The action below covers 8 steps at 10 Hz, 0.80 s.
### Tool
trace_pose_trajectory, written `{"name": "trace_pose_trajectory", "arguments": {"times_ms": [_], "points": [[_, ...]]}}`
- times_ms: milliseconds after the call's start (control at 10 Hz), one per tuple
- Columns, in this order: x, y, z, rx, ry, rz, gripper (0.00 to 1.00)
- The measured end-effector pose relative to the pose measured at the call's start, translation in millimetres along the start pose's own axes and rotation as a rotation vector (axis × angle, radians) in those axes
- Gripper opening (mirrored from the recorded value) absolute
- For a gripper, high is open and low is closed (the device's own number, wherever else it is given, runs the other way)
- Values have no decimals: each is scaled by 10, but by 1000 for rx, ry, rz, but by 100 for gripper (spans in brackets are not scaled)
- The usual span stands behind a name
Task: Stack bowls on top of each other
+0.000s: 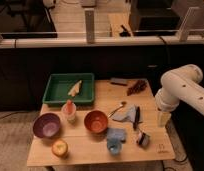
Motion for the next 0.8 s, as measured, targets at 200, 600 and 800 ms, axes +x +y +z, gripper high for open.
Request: {"name": "trace_pose_trajectory", "arguments": {"times_ms": [200,600,800], "points": [[-95,17,19,6,15,-40,80],[-594,36,67,22,48,-162,80],[-643,61,117,24,60,-222,80]]}}
